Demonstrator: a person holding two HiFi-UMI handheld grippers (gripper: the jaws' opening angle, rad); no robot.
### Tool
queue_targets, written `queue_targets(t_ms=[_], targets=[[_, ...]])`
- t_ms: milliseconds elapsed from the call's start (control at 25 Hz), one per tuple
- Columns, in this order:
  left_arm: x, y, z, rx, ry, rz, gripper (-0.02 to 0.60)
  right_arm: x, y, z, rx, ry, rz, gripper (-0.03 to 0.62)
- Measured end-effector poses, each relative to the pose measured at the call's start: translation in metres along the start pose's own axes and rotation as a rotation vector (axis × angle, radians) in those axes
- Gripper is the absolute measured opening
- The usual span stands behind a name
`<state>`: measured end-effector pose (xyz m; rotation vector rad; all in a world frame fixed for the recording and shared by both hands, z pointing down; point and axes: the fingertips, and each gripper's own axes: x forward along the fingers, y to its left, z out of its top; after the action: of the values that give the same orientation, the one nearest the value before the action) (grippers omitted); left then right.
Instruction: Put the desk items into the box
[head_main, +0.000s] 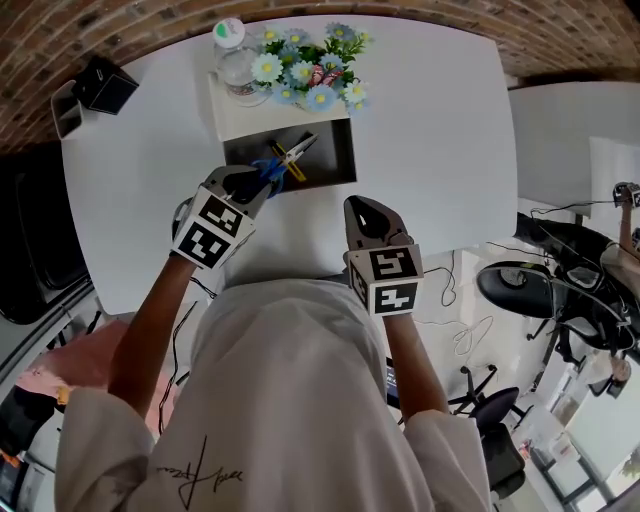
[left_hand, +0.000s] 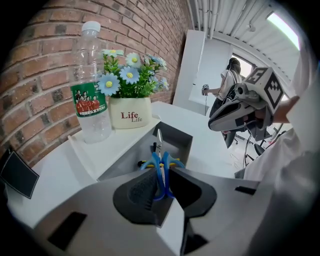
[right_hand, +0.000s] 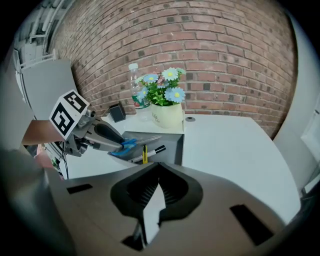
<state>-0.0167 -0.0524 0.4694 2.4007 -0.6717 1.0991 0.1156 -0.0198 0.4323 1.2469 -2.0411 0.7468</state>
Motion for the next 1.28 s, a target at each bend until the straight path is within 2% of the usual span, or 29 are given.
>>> queue_targets(t_ms=[680, 1280], targets=[[0.015, 0.002, -0.002, -0.014, 0.028, -0.011, 0.081, 0.001, -0.021, -0.004, 0.066, 0.013, -0.003, 0.026], [0.026, 0.004, -0.007, -0.023, 0.064, -0.017, 0.081, 0.012, -0.017, -0.003, 0.085, 0.012, 0.018, 0.026]])
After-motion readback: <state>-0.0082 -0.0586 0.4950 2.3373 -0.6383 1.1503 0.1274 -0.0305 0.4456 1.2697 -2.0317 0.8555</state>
